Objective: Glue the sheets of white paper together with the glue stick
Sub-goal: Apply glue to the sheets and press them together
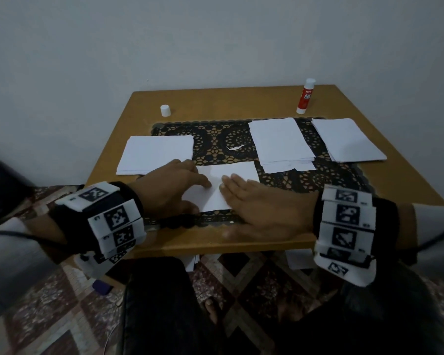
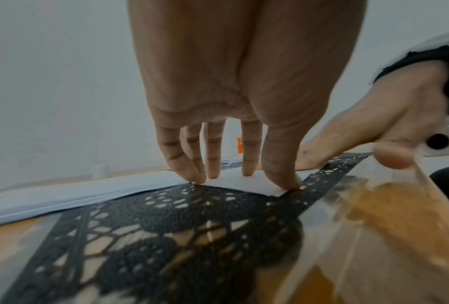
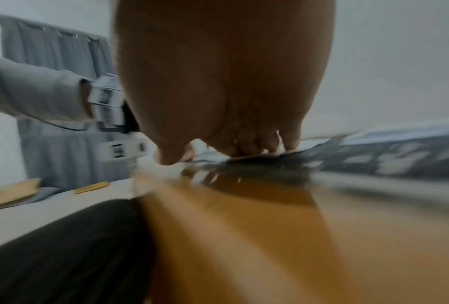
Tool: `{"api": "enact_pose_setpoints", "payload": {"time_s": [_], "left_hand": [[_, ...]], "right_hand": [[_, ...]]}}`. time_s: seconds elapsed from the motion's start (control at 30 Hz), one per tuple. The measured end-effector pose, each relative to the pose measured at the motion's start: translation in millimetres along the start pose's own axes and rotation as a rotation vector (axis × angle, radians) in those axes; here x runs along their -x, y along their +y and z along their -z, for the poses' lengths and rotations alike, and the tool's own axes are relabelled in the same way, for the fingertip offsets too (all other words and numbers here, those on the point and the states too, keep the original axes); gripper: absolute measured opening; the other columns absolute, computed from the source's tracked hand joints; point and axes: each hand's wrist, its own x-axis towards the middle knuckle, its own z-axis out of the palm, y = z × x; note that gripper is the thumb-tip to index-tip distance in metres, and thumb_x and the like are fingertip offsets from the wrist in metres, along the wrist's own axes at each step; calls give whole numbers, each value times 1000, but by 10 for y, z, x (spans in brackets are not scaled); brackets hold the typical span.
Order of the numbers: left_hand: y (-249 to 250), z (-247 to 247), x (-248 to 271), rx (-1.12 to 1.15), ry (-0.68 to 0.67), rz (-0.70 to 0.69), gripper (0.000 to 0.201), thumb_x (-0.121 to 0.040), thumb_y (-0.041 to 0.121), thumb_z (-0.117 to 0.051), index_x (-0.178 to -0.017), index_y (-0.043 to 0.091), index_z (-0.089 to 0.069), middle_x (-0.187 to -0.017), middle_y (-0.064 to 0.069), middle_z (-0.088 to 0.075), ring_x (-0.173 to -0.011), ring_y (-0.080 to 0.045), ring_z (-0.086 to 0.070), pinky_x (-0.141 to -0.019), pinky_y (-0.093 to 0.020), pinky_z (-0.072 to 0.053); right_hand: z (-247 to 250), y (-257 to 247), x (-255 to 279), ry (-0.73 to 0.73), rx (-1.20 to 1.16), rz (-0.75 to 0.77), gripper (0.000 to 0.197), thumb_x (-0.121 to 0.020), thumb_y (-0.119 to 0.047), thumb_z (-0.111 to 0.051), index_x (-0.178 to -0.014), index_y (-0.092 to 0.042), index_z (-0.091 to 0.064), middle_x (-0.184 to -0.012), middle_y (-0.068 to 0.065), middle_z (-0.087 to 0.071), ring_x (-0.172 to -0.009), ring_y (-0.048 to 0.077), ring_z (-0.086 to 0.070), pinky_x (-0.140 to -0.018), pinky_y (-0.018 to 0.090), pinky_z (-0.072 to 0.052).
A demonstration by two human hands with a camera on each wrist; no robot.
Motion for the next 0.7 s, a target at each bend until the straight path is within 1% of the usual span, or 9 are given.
{"api": "enact_pose_setpoints", "payload": {"time_s": [0.1, 0.13, 0.23, 0.27, 0.37, 0.43, 0.53, 0.67, 0.7], "left_hand": [[5, 21, -18, 16, -2, 1, 58, -81, 41, -71, -133, 35, -47, -135, 1, -41, -121, -18, -37, -100, -30, -35], [10, 25, -27, 12, -3, 2, 58, -80, 41, -71, -133, 35, -48, -134, 1, -42, -121, -19, -38, -99, -31, -35], [-7, 27, -44, -17, -7, -5, 59, -80, 43, -71, -132, 36, -47, -131, 1, -42, -118, -19, -38, -97, -30, -36], [-13, 27, -47, -16, -6, -7, 59, -80, 43, -71, -133, 36, -47, -131, 1, -42, -117, -19, -38, -95, -30, -35], [-6, 33, -60, -19, -8, -6, 60, -79, 44, -71, -133, 36, -46, -131, 0, -42, -116, -19, -39, -91, -29, -34], [-3, 27, -61, -30, -6, -6, 61, -79, 44, -71, -133, 36, -44, -129, 1, -42, -115, -19, -39, -90, -28, -34], [-6, 21, -67, -63, -3, 5, 70, -78, 46, -71, -139, 30, -40, -131, 1, -42, -118, -20, -39, -95, -30, -36], [10, 42, -81, -76, 0, 13, 74, -77, 49, -71, -139, 21, -43, -133, -1, -43, -119, -20, -40, -98, -31, -37], [15, 43, -76, -82, 2, 14, 72, -77, 50, -70, -138, 21, -44, -132, 0, -44, -119, -19, -41, -98, -30, -37]], "right_hand": [[127, 74, -108, 1, -76, -117, 98, -89, -73, -15, -150, -3, 15, -158, 16, 22, -147, 28, 18, -122, 42, 0], [120, 40, -123, -6, -68, -110, 99, -88, -73, -15, -150, -2, 16, -157, 17, 23, -147, 29, 18, -122, 43, 0], [60, -87, -110, -53, -49, 36, 101, -87, -75, -18, -150, -5, 19, -156, 13, 26, -146, 27, 21, -122, 41, 0], [86, -60, -120, -52, -67, 33, 99, -88, -74, -19, -150, -6, 18, -157, 12, 26, -146, 26, 21, -122, 41, 0], [221, 119, -212, -22, -93, -119, 96, -92, -69, -20, -150, -3, 16, -158, 15, 22, -147, 29, 18, -122, 43, -2], [183, 77, -209, -9, -75, -113, 98, -91, -71, -20, -150, -2, 16, -157, 17, 23, -147, 30, 18, -122, 43, -3], [60, -36, -136, -25, -21, -2, 97, -91, -71, -20, -150, -4, 16, -157, 14, 24, -147, 27, 18, -122, 41, -2], [220, 121, -225, 4, -101, -144, 95, -92, -69, -21, -151, -2, 12, -159, 16, 18, -148, 29, 14, -122, 43, -5], [224, 97, -234, 9, -100, -137, 96, -92, -69, -21, -151, -2, 12, -159, 16, 18, -148, 30, 14, -122, 43, -5]]}}
